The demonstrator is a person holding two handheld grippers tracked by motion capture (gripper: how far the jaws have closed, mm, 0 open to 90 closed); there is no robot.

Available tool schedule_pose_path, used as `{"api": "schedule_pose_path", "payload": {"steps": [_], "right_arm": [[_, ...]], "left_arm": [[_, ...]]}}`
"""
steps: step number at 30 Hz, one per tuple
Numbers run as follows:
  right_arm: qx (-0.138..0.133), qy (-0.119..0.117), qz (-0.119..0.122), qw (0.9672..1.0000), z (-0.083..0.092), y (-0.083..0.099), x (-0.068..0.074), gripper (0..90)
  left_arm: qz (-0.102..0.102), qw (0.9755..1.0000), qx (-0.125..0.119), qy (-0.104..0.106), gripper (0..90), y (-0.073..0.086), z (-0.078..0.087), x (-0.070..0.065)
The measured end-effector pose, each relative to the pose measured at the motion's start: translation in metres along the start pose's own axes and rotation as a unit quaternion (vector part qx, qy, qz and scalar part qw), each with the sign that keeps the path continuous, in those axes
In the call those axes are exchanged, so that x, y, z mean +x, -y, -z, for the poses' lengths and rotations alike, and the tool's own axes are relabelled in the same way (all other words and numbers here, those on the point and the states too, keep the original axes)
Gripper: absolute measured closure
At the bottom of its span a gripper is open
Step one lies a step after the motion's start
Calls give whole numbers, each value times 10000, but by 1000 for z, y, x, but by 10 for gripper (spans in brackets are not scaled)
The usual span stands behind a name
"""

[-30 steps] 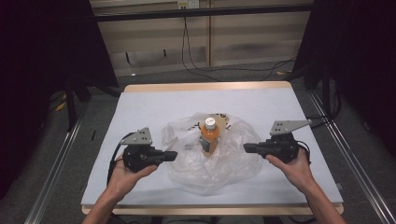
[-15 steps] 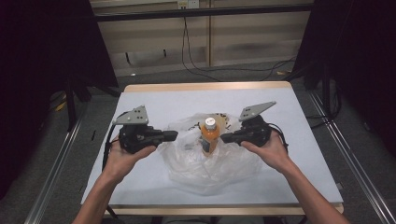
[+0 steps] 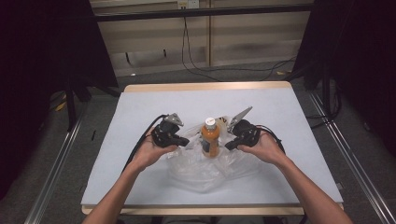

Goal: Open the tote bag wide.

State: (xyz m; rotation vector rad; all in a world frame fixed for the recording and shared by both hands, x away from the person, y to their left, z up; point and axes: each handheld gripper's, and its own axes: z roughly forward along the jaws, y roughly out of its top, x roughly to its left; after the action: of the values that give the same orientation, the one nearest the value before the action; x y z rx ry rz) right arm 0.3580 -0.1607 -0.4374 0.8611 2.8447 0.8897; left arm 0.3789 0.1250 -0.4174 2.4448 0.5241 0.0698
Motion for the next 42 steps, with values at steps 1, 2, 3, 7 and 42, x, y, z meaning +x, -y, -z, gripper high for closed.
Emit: {"api": "schedule_pose_path", "payload": {"steps": [1,2,3,7,42], "right_arm": [[100,33,22,9999,-4,1,-2,900],[192,42,42,9998,-9,2,-5,900],[291,81,48,9995,-13,4,-7,900],[406,91,42,9991,-21,8,-17,900],[-641,856,-1045,9888,36,44,-86,900]], "left_arm": [[108,9999,-23,-54,900,0,-5,1],[154,9999,-5,-47,900,1,-10,5],[32,9998,134,-147,900,0,-12,8],[94,9995,231,-203,900,1,-25,16],[552,9976,-200,-378,900,24,-24,40]]}}
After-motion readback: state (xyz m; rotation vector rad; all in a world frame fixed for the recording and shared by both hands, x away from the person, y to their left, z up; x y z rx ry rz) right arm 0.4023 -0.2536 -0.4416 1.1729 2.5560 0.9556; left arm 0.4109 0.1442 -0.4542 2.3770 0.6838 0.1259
